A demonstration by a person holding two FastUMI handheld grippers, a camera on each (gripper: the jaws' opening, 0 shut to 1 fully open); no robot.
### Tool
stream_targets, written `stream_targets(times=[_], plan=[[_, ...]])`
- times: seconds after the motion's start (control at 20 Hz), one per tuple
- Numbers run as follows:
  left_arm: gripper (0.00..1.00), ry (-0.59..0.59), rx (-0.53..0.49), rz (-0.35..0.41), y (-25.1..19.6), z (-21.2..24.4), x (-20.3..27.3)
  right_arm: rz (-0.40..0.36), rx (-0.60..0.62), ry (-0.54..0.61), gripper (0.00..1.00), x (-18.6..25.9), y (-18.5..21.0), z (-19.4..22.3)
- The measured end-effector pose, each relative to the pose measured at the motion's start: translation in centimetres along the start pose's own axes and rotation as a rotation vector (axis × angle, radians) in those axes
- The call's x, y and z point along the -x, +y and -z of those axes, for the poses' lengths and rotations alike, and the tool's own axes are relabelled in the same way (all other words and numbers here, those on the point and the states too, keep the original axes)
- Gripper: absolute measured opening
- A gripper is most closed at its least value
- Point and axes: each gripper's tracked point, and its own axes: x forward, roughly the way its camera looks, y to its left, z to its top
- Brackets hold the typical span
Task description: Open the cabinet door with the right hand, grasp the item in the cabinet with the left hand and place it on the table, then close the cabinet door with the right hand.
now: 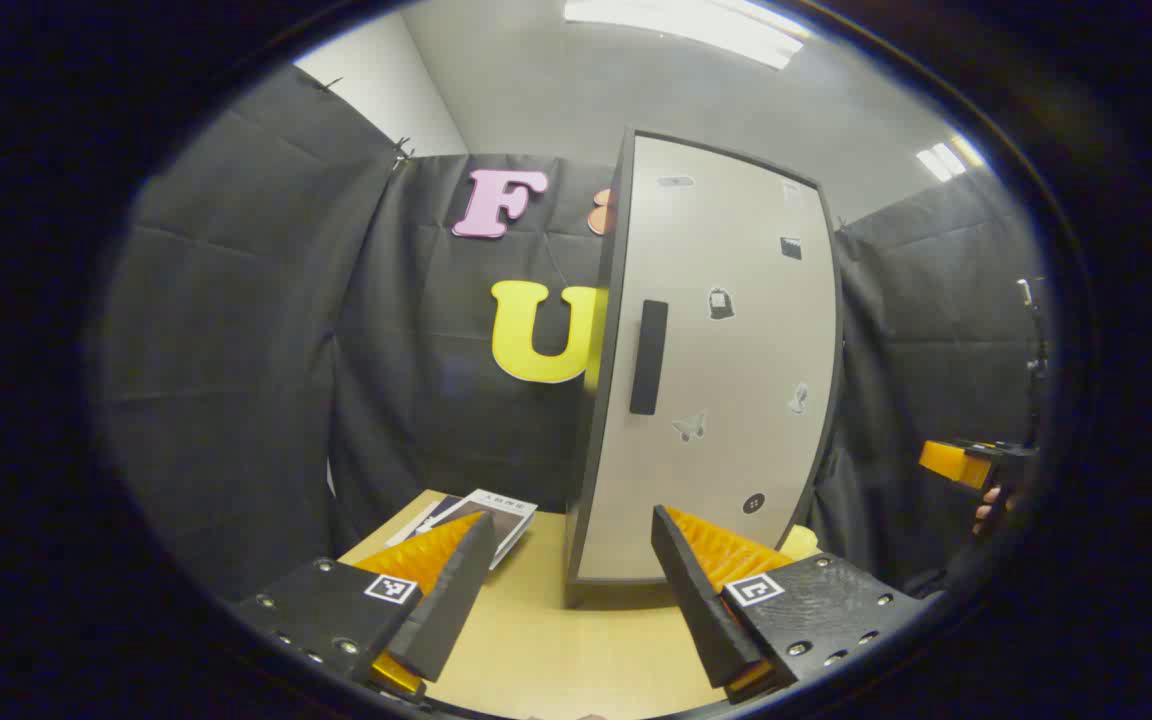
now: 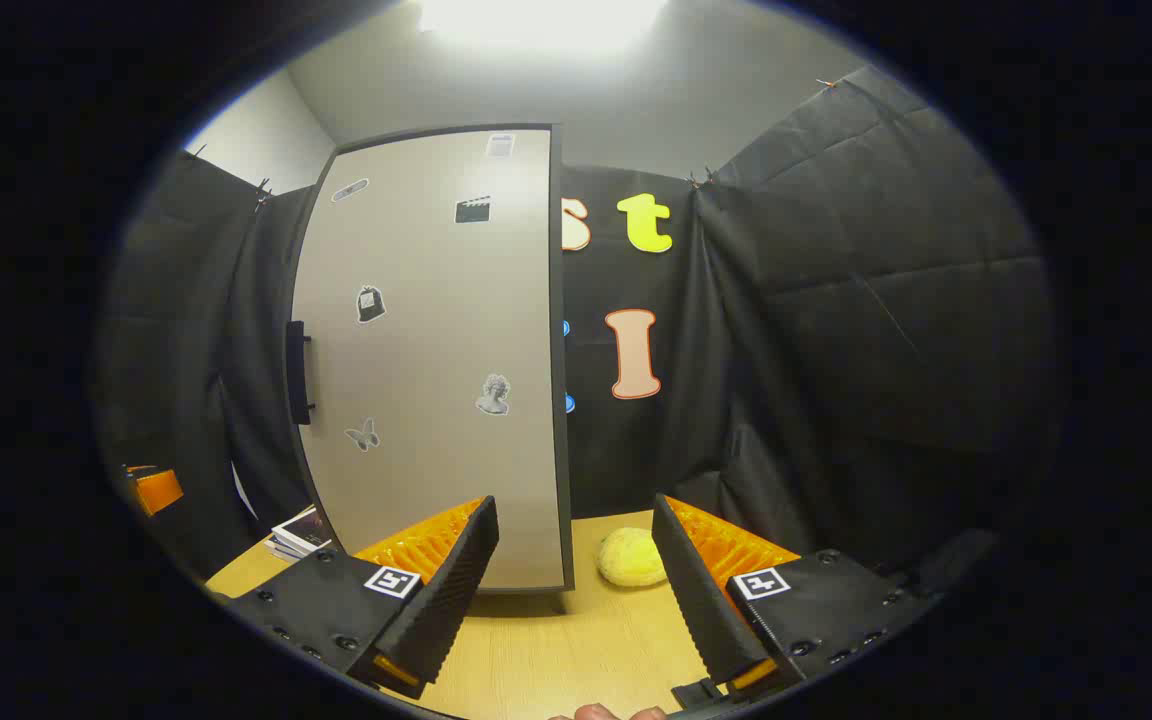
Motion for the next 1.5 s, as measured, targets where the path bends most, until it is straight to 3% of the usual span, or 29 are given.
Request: stream_targets(times=[0.3, 0.35, 0.9, 1.2, 1.25, 1.5], plan=[[0.95, -0.054, -0.008, 0.002, 0.7, -2.0, 0.1, -0.013, -0.022, -0.001, 0.97, 0.1, 0.1, -0.3], [0.92, -0.054, -0.010, 0.001, 0.8, -1.8, 0.3, -0.018, -0.021, -0.001, 0.97, 0.1, 0.1, -0.4], [0.95, -0.054, 0.001, -0.030, 2.4, -1.0, 0.6, -0.074, -0.016, -0.021, 0.97, -0.3, 0.3, -0.9], [0.92, -0.027, 0.030, -0.046, 3.5, 0.6, 0.7, -0.118, -0.070, -0.003, 0.98, -0.3, 1.1, -1.2], [0.96, -0.023, 0.037, -0.051, 3.8, 0.8, 0.8, -0.134, -0.072, -0.003, 0.98, -0.4, 1.4, -1.4], [0.95, 0.007, 0.055, -0.089, 5.6, 2.3, 1.4, -0.212, -0.045, -0.037, 0.98, -2.1, 6.4, -4.6]])
